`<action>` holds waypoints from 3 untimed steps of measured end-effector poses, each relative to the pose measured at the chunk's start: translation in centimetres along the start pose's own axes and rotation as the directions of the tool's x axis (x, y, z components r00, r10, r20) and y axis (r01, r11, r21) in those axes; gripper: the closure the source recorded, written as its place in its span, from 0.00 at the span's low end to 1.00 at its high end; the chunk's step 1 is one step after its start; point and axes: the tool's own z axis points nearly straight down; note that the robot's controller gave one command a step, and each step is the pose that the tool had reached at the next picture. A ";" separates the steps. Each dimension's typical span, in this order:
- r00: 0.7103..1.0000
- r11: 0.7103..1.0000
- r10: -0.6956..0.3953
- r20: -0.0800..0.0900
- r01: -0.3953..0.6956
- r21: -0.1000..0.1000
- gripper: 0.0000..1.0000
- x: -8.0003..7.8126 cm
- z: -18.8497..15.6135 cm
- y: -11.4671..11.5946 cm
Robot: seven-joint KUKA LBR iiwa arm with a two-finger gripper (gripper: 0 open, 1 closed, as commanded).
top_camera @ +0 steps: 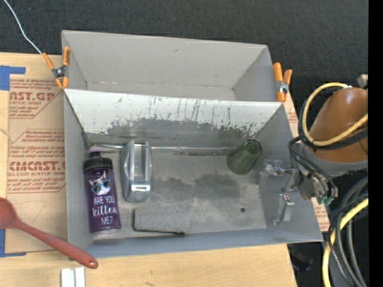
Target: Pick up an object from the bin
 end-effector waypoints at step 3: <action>0.994 0.994 0.105 0.011 -0.105 0.001 0.00 -1.1 -0.8 5.7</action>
Offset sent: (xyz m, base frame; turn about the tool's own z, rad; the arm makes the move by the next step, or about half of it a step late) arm 0.0386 0.0306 -0.0601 0.2176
